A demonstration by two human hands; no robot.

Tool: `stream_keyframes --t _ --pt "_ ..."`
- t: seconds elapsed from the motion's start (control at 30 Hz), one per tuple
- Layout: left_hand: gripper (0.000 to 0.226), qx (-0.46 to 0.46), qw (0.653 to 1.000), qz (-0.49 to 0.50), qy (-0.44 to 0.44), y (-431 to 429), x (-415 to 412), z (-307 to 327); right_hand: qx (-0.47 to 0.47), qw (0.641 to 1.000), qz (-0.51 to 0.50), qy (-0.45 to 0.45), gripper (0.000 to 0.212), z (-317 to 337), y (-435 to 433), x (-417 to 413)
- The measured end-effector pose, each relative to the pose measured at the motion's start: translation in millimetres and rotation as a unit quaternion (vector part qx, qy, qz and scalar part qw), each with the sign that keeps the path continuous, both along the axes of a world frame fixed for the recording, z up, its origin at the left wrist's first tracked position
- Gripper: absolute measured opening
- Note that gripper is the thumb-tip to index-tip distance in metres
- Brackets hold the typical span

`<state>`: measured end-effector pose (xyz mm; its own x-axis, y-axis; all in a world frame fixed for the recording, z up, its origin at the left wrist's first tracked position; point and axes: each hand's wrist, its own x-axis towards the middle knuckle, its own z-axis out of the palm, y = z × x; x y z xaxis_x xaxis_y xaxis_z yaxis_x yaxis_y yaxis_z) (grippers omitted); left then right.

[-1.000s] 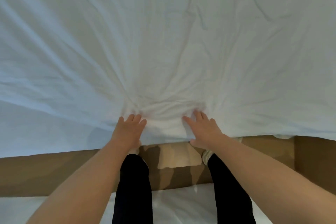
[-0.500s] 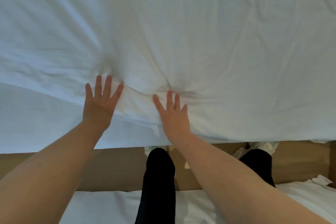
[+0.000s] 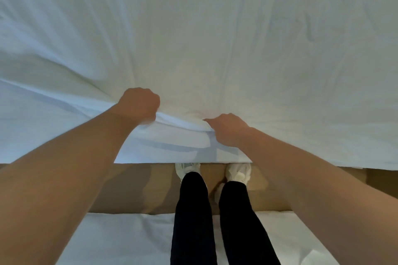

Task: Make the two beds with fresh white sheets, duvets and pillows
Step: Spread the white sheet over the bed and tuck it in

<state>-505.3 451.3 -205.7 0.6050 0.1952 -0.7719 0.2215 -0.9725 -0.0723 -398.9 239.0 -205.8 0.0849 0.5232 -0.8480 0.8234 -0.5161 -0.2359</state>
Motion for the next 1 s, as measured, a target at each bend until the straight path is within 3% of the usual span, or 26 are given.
stream_keyframes --t 0.07,0.17,0.27,0.33,0.43,0.57,0.7,0.8,1.0 --pt "0.038 -0.015 1.0 -0.003 0.023 -8 -5 2 -0.01 1.0 0.02 0.01 0.055 2 -7 -4" --pt "0.041 -0.039 0.995 0.019 0.085 -22 -23 -11 -0.046 0.997 0.047 0.038 0.067 -11 -21 -14" --pt "0.07 -0.092 0.979 0.084 0.162 -46 -65 -37 -0.099 0.992 0.072 0.02 0.077 -31 -35 -35" --pt "0.082 -0.105 0.977 0.123 0.141 -59 -89 -42 -0.104 0.993 0.05 0.003 0.078 -36 -43 -51" --pt "0.08 -0.121 0.975 0.131 0.13 -60 -113 -24 -0.088 0.995 0.032 0.026 0.081 -22 -40 -66" --pt "0.082 -0.069 0.983 0.143 0.096 -30 -125 21 -0.025 1.0 -0.016 0.005 0.085 22 -11 -64" --pt "0.083 -0.011 0.993 0.097 0.07 14 -140 55 0.027 0.998 -0.036 -0.032 0.087 52 28 -84" --pt "0.083 0.041 0.997 -0.012 0.063 57 -160 60 0.053 0.997 -0.05 -0.038 0.089 59 63 -111" --pt "0.085 0.083 0.988 -0.124 0.04 164 -193 45 0.027 0.99 -0.135 -0.033 0.091 41 142 -195"
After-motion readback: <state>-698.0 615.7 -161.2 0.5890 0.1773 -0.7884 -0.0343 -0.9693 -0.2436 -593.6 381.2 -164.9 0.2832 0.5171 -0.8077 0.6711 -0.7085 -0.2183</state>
